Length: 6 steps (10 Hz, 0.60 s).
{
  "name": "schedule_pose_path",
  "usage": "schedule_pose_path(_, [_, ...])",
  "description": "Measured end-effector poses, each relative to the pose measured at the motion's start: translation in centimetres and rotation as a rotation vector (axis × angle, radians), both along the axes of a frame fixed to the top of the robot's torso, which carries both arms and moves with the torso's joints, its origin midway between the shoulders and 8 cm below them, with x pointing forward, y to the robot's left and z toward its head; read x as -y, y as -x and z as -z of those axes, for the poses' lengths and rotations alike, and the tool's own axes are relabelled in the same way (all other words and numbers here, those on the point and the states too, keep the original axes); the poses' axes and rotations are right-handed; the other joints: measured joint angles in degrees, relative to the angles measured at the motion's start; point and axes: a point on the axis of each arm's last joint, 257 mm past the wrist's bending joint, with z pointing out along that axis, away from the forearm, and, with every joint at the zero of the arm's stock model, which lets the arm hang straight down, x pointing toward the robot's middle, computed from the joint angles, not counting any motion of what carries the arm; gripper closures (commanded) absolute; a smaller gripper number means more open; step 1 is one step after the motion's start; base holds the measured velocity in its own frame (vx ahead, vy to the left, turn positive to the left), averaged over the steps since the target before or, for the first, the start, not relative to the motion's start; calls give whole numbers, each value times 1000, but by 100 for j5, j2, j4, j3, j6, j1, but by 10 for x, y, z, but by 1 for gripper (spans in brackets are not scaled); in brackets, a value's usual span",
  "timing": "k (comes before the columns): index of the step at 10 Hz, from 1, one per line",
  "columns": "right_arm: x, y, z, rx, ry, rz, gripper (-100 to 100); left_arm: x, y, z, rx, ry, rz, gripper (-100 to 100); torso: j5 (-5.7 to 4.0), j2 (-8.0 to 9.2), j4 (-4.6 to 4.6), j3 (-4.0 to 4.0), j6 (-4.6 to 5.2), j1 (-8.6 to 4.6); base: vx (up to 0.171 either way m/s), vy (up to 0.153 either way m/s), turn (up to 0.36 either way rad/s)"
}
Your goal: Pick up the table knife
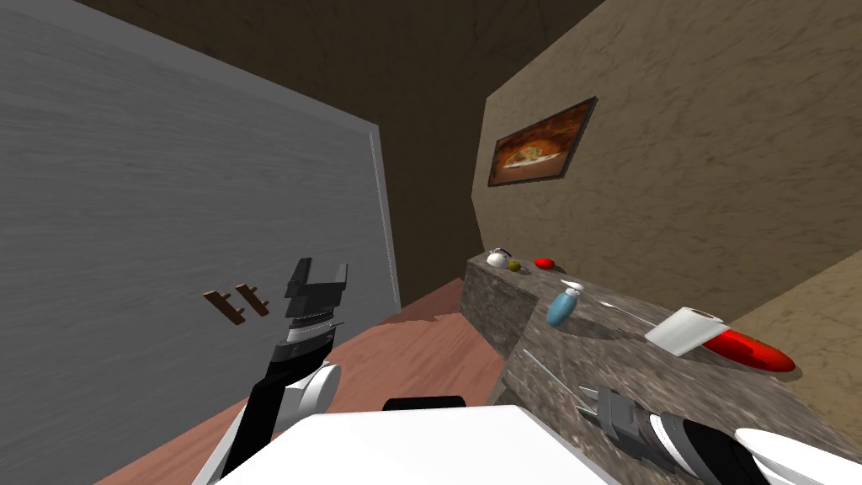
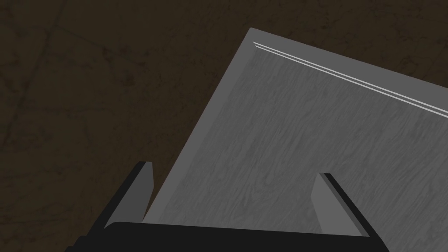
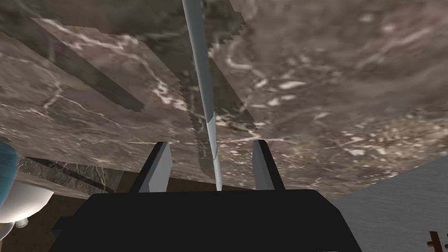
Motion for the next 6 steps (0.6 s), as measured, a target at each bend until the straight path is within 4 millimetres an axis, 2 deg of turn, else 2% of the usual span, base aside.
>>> schedule_pose_path(3, [-1,0,0,-1,-2,-1,100,0,0,0,0,0,0,0,-4,8,3,5,-1,-4,0,0,0])
schedule_pose_path(4, [-1,0,0,-1,-2,-1,0,0,0,0,0,0,0,0,-4,8,3,5,-1,-4,0,0,0])
schedule_pose_path(5, [-1,0,0,-1,-2,-1,100,0,0,0,0,0,0,0,-4,8,3,5,-1,-4,-113,24,336])
schedule_pose_path(6, [6,-1,0,-3,-1,14,100,0,0,0,0,0,0,0,-10,26,8,15,-23,-3,-177,38,386])
